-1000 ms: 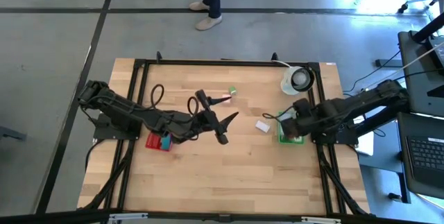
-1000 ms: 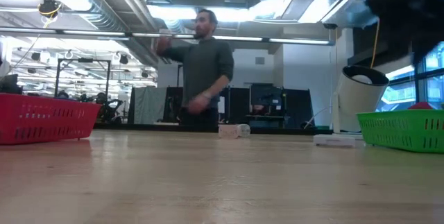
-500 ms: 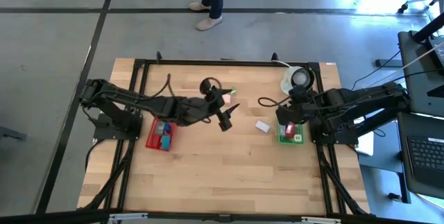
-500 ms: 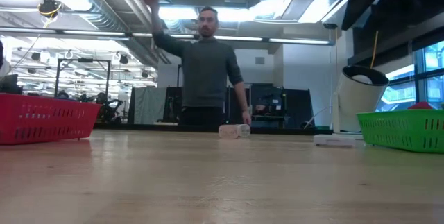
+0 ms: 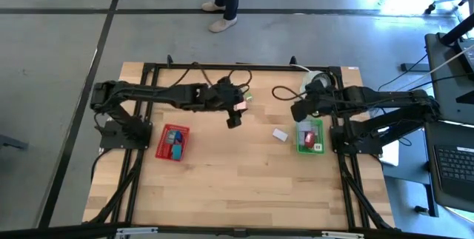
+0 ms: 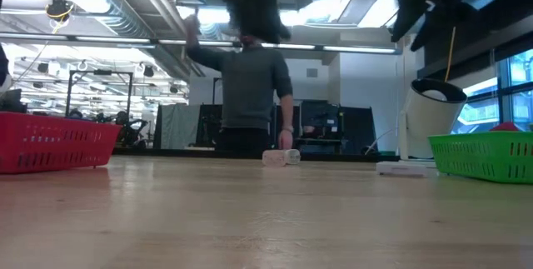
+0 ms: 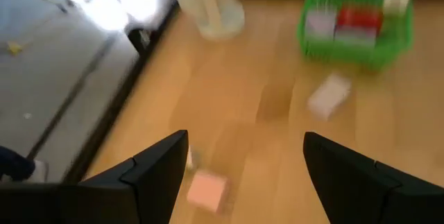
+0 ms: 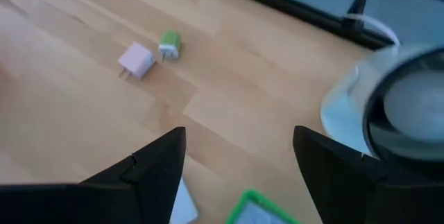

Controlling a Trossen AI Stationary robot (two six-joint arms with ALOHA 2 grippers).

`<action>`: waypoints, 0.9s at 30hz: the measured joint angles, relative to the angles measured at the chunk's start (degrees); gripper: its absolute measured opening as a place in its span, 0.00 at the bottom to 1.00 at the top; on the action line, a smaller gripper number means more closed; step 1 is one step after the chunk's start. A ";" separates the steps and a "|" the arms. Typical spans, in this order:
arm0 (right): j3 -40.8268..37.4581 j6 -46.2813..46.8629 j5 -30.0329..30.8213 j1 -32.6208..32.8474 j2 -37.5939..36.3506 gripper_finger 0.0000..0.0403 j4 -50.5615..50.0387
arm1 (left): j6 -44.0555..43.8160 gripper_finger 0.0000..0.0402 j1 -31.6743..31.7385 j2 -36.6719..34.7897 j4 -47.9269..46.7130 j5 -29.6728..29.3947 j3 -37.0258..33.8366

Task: Pick & Place Office items
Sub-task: Put the pink charger adapter into the green basket

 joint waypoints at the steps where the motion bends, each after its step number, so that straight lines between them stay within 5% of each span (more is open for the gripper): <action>1: 0.00 -1.08 -0.12 -0.67 -0.01 0.67 1.25 | 1.09 0.70 0.87 0.58 -1.39 1.36 -0.03; 12: 0.02 -11.29 -3.22 -5.49 0.82 0.67 10.53 | 11.41 0.70 7.84 11.03 -2.56 9.14 -0.02; 27: 0.02 -8.04 -9.27 -12.18 3.87 0.67 14.65 | 18.37 0.70 13.63 21.66 1.09 15.09 0.00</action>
